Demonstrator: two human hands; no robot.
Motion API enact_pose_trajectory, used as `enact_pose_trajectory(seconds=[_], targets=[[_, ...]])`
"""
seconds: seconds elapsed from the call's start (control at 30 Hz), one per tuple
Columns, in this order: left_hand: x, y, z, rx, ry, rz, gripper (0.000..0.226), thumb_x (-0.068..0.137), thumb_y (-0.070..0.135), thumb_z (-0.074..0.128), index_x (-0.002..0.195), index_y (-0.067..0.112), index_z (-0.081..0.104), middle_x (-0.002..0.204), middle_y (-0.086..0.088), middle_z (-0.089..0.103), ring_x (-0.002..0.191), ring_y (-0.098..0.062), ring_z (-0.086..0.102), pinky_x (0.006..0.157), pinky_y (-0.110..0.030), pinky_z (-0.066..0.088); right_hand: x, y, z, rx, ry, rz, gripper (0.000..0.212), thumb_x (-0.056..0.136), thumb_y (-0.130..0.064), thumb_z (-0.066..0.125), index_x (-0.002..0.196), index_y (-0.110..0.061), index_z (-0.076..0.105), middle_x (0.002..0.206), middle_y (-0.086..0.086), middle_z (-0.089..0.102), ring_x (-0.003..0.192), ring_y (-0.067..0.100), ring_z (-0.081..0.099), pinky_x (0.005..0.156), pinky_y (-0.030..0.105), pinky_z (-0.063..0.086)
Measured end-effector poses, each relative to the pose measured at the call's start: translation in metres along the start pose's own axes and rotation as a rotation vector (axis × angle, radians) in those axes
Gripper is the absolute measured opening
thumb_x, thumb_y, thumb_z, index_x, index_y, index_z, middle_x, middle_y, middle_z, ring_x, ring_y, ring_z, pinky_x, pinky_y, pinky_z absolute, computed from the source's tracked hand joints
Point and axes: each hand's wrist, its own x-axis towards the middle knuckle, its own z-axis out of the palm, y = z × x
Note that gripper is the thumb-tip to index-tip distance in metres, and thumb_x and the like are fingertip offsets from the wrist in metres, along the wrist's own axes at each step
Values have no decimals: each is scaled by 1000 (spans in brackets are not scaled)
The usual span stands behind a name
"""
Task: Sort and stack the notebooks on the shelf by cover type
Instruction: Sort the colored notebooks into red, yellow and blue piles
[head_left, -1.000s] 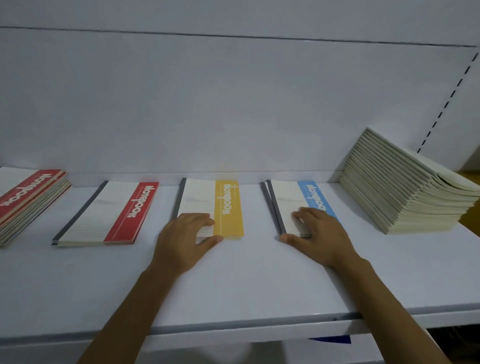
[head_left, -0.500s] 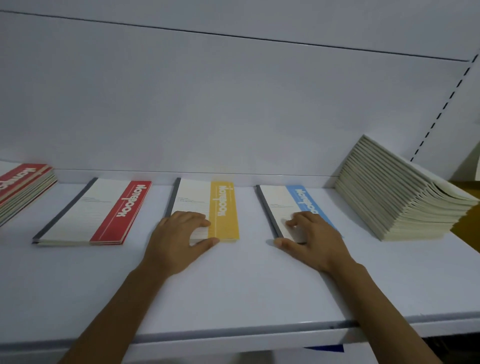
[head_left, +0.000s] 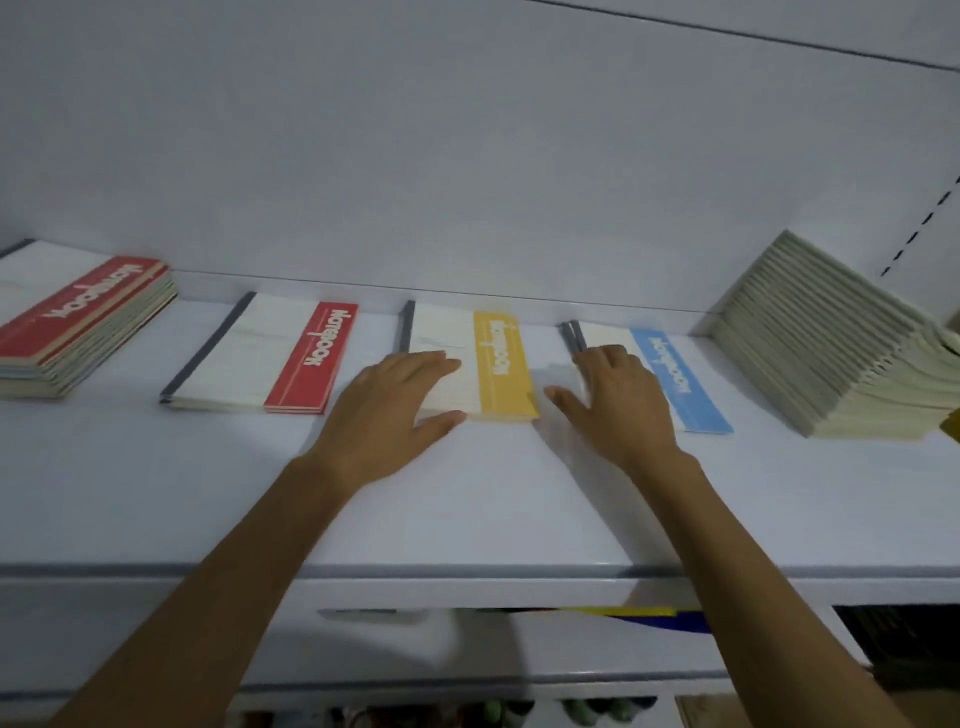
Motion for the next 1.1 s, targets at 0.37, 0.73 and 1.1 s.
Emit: enact_pose_trajectory(seconds=[0.37, 0.73, 1.1], targets=[[-71, -118, -129, 10, 383, -65, 40, 84, 37, 61, 114, 11, 68, 113, -4, 69, 103, -22, 66, 91, -29, 46, 14, -276, 14, 560, -120, -241, 38, 91, -45, 53, 123, -24, 57, 135, -5, 54, 120, 15, 51, 100, 28, 38], [-123, -297, -208, 430, -350, -228, 98, 71, 83, 34, 150, 33, 5, 160, 2, 4, 146, -18, 4, 117, -41, 5, 2, -416, 64, 968, -330, 78, 55, 90, -45, 55, 138, -28, 35, 129, -5, 53, 109, 10, 52, 84, 24, 41], [-167, -267, -223, 309, 198, 417, 36, 87, 44, 60, 106, 17, 72, 99, -1, 74, 85, -19, 70, 66, -32, 58, -16, -431, 50, 1550, -498, 460, 58, 74, -61, 52, 108, -16, 63, 87, 9, 74, 68, 23, 71, 52, 27, 53]])
